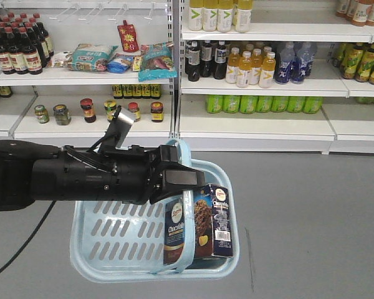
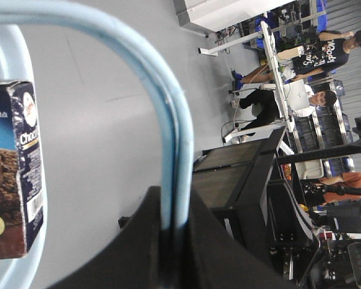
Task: Left arm holds basket, right arm returns cookies
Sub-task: 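Keep holding the basket with the left gripper while turning the base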
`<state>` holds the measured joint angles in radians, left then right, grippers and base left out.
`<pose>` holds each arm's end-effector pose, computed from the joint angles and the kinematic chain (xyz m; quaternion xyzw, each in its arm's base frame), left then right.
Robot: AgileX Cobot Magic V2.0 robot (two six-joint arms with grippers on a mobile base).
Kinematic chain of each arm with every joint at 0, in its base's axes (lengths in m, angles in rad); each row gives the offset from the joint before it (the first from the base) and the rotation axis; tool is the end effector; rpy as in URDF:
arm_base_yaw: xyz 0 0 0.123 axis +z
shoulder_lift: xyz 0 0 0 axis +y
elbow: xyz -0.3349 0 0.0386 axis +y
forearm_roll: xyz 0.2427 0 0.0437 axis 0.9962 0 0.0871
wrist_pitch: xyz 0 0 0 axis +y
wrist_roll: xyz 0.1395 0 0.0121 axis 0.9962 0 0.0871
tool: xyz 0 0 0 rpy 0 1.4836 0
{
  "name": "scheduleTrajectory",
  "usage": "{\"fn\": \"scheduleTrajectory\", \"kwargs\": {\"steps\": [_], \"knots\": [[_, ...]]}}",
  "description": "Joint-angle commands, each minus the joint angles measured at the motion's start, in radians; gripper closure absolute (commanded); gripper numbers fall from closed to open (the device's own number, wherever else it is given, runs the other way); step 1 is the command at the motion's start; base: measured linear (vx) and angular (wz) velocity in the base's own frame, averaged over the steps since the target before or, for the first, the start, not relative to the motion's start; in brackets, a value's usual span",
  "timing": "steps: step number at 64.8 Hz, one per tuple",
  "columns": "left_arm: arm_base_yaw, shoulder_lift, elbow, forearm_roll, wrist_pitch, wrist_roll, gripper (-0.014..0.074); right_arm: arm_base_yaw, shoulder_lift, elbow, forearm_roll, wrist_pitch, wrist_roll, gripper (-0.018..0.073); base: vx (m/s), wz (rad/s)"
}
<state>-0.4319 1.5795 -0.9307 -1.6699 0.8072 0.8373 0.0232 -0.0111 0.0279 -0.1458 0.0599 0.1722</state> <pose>0.2744 -0.2374 0.3027 0.0287 0.8081 -0.5588 0.1839 0.0481 -0.0001 0.1990 0.0043 0.7031 0.0147 0.7109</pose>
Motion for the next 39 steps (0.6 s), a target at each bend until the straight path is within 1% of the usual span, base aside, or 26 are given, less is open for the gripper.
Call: {"fn": "scheduleTrajectory", "kwargs": {"steps": [1, 22, 39], "knots": [[-0.005, -0.048, -0.029, -0.083, 0.050, 0.006, 0.0599, -0.001, -0.013, 0.018, -0.006, -0.069, -0.007, 0.0570, 0.51, 0.04], [-0.005, -0.048, -0.029, -0.083, 0.047, 0.006, 0.0599, -0.001, -0.013, 0.018, -0.006, -0.069, -0.007, 0.0570, 0.50, 0.01], [-0.005, -0.048, -0.029, -0.083, 0.047, 0.006, 0.0599, -0.001, -0.013, 0.018, -0.006, -0.069, -0.007, 0.0570, 0.48, -0.16]]}}
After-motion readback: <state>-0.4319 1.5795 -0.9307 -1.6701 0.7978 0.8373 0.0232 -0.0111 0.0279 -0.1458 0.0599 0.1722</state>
